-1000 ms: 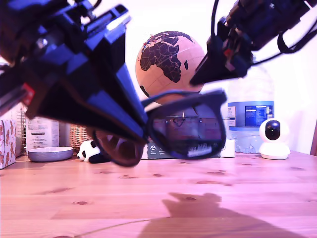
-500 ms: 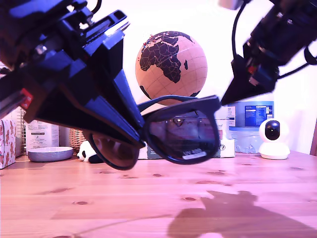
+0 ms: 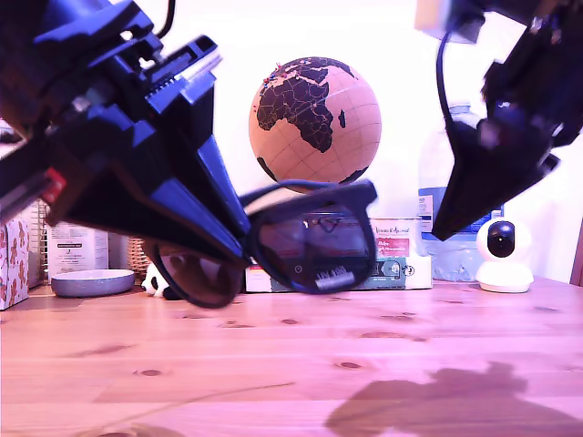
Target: Pick up the sunglasses and open them, then place them back on the table
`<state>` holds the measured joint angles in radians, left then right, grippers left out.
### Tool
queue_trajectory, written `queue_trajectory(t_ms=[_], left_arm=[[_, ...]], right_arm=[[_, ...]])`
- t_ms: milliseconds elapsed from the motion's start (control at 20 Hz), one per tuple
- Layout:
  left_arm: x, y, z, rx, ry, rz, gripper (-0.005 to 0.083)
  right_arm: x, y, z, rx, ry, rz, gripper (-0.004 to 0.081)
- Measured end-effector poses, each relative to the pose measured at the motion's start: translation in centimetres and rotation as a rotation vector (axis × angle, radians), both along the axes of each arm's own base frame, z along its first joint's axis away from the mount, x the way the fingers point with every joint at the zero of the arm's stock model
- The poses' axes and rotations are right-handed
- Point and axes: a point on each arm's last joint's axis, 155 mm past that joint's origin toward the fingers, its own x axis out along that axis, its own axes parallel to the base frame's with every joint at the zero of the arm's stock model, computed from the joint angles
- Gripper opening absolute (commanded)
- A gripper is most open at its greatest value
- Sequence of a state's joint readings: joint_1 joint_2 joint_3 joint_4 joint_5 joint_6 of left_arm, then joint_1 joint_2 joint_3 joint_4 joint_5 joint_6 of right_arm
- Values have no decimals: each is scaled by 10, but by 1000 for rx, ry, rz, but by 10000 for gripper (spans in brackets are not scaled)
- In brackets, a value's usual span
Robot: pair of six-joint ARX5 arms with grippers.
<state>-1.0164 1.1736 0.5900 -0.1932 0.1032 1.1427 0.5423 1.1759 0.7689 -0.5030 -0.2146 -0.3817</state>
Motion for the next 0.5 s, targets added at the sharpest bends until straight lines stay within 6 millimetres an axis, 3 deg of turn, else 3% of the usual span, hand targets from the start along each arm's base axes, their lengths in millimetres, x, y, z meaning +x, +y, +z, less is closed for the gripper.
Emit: queue_trajectory(t_ms=[250,500], left_arm=[[0,-1,-19,55,8,-23,-22],[2,-3,-17,44,1,-23,-22]], right_arm=[[-22,46,46,200,96,68,334],[-55,60,38,175,169,154,334]])
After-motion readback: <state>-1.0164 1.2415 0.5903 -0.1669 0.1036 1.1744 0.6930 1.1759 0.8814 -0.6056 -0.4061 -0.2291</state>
